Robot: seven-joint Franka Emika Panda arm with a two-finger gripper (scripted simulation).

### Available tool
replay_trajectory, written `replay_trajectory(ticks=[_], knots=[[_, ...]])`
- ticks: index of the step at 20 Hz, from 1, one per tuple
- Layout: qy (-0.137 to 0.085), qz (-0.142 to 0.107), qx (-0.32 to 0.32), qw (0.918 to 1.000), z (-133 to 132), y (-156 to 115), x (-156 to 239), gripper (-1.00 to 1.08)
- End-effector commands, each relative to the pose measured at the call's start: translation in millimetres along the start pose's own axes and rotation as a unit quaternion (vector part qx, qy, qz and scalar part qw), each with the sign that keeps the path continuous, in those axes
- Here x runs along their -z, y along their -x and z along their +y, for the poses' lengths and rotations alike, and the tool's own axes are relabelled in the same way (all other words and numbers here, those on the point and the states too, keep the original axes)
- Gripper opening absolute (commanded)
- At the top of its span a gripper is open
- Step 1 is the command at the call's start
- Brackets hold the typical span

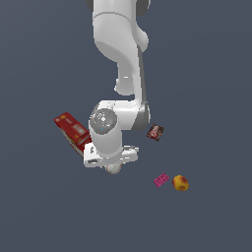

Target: Pick up a designated object from a clutter of objects.

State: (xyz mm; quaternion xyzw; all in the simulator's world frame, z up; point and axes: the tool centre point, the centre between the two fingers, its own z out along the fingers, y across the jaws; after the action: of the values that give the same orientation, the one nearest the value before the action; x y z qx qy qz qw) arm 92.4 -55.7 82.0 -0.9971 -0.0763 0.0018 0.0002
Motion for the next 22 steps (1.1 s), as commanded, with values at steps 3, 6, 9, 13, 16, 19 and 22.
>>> replay_trajectory(ticks=[3, 6, 9, 13, 16, 19, 22], knots=[[0.000, 0.002, 0.000, 1.0000, 0.5, 6.9, 34.5, -1.00], [0.000, 0.002, 0.000, 1.0000, 0.6, 13.7, 63.7, -1.00], [0.000, 0.002, 0.000, 1.0000, 0.8, 21.4, 97.4, -1.00], [0.000, 0.002, 0.000, 1.0000, 0.8, 32.3, 146.4, -1.00], [0.000, 0.002, 0.000, 1.0000, 1.1, 40.1, 182.8, -1.00], [0.000, 0.002, 0.000, 1.0000, 1.5, 47.2, 217.0, -1.00], [0.000, 0.002, 0.000, 1.0000, 1.9, 53.3, 247.9, -1.00]])
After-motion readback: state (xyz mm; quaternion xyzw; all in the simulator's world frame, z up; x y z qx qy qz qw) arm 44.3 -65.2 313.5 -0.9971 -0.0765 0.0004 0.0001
